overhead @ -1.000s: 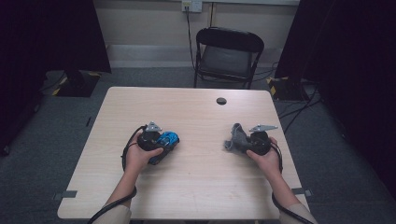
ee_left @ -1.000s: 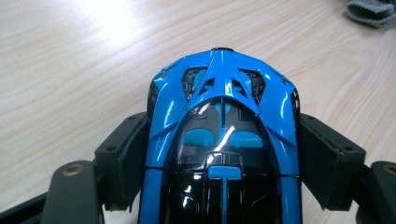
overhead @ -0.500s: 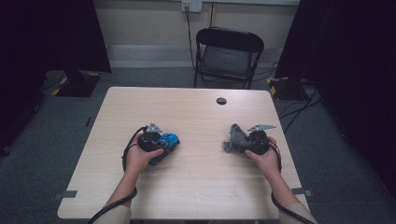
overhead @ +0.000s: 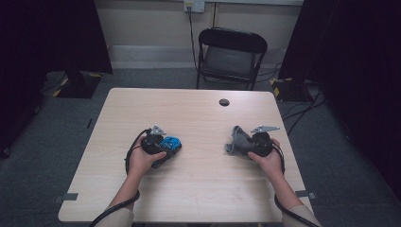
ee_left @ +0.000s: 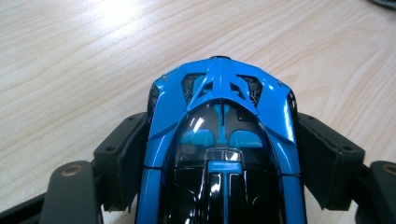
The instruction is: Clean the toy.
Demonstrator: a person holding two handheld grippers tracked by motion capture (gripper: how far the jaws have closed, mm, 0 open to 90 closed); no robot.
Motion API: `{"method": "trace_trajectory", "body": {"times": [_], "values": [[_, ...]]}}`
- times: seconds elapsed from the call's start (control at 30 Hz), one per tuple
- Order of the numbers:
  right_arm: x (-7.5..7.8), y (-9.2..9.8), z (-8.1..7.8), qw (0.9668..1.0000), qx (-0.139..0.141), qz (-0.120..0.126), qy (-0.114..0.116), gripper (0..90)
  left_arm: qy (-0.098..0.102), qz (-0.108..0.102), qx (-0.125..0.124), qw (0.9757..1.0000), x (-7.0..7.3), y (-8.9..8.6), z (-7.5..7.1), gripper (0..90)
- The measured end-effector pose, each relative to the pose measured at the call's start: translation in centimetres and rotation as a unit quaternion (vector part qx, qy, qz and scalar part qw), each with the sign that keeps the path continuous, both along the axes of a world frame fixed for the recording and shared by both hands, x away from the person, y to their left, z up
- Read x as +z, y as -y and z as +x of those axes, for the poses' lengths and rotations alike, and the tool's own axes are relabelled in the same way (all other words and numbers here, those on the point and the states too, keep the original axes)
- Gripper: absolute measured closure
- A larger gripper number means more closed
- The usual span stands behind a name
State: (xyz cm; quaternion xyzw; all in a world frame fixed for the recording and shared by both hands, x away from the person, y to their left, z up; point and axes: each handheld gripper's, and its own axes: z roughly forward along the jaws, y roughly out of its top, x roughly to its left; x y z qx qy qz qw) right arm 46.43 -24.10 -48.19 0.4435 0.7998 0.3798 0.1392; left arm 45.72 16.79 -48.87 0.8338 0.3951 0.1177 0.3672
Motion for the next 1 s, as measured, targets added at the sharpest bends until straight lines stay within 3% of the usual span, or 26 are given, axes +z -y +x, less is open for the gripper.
{"method": "trace_trajectory", "body": {"times": [0.6, 0.73, 0.83, 1.0], "values": [[0.03, 0.23, -0.32, 1.0000, -0.002, 0.005, 0.000, 26.4, 0.002, 0.021, -0.011, 0.9997, -0.23, 0.30, 0.16, 23.5], [0.08, 0.44, -0.35, 1.0000, -0.003, 0.004, -0.001, 26.6, -0.001, 0.018, -0.010, 0.9998, -0.18, 0.23, 0.17, 23.2], [0.18, 0.56, -0.41, 1.0000, -0.004, 0.002, 0.001, 26.4, 0.000, 0.005, -0.005, 1.0000, -0.07, 0.00, 0.13, 22.4], [0.28, 0.69, -0.45, 1.0000, -0.005, 0.000, 0.000, 25.9, 0.005, 0.010, -0.007, 0.9999, 0.45, -0.01, 0.15, 21.5]]}}
